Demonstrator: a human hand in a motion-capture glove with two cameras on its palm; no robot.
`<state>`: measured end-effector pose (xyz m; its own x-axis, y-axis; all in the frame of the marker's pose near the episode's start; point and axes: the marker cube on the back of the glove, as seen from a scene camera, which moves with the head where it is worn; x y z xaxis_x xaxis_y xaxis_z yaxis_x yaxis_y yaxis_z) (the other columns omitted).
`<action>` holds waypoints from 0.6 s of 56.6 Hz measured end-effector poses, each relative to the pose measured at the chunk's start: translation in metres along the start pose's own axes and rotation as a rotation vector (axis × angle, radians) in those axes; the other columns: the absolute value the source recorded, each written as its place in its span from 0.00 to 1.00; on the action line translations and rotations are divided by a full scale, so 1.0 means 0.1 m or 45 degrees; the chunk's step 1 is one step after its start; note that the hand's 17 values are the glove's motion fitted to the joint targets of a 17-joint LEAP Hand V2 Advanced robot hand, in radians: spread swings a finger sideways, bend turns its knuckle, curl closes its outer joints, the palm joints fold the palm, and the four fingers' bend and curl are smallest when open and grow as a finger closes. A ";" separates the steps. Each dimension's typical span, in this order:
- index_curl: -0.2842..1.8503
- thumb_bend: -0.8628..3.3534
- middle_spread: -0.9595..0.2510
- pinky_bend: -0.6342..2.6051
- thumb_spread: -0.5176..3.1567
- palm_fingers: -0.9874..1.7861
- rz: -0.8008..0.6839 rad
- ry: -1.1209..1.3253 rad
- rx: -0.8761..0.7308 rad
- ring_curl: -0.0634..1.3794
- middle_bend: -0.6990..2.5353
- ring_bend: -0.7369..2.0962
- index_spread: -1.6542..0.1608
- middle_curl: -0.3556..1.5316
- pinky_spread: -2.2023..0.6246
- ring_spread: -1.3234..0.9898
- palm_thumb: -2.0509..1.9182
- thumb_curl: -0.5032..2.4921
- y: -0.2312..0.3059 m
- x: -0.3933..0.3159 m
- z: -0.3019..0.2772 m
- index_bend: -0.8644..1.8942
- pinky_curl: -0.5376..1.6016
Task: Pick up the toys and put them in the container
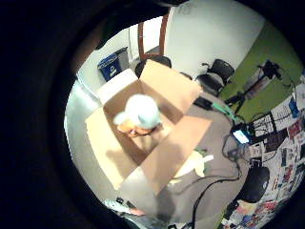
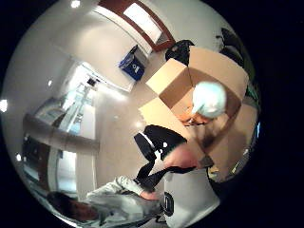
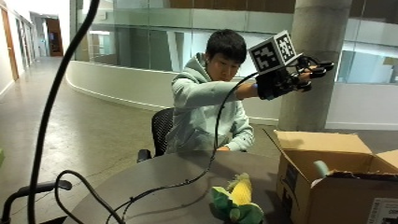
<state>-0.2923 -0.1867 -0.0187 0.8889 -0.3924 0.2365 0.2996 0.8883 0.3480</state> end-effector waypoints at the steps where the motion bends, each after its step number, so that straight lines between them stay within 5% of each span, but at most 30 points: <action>1: 0.42 0.19 0.73 0.43 0.40 0.19 0.001 -0.004 0.005 0.34 0.26 0.33 0.71 0.46 0.77 0.52 0.53 0.38 0.02 0.03 -0.03 0.35 0.47; 34: 0.34 0.20 0.72 0.34 0.46 0.30 0.018 0.092 -0.103 0.20 0.27 0.31 0.72 0.37 0.78 0.52 0.52 0.30 1.18 1.01 -0.71 0.38 0.41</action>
<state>-0.1425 -0.1042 -0.0186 0.9150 -0.3640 0.1740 0.3111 0.9112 0.2701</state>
